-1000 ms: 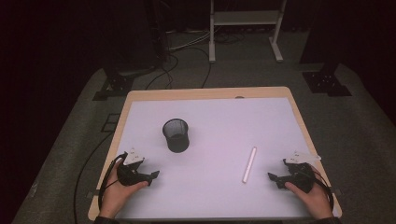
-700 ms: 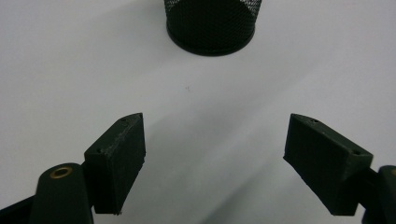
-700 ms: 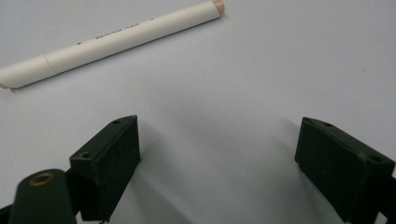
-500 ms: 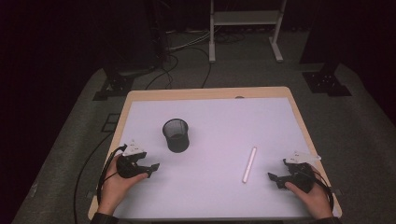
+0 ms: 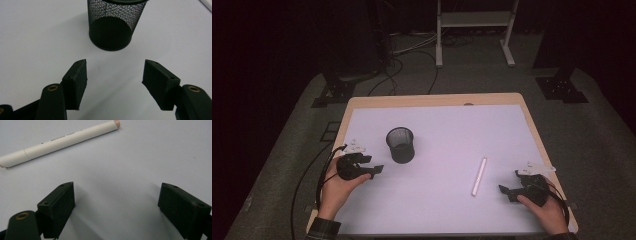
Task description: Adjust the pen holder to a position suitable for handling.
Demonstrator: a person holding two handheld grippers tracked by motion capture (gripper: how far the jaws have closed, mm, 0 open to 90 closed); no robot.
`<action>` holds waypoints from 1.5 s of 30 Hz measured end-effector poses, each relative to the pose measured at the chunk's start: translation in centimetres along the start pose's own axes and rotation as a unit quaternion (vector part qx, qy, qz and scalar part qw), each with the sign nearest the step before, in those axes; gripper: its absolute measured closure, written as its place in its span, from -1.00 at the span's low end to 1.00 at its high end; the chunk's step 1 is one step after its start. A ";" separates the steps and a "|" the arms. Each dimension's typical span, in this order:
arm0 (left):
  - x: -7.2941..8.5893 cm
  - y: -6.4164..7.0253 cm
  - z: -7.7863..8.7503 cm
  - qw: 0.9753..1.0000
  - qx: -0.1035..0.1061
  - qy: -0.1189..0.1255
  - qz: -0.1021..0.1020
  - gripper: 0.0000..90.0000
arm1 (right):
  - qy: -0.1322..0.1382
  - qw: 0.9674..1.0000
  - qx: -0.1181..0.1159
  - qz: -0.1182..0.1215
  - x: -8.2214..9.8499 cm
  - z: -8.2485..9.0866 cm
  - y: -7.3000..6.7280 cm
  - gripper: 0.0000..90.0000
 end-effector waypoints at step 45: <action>-8.6 -2.3 -2.2 0.999 -0.014 -0.015 0.038 0.29 | 0.000 1.000 0.000 0.000 0.0 0.0 0.0 -0.71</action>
Point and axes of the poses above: each handheld gripper's, and its own axes: z roughly backward along the jaws, x roughly out of its underside, y roughly to its right, the point moved 2 cm from there along -z, roughly forward along the jaws, and after that the axes turned 1 degree about x, right-handed, at the moved point
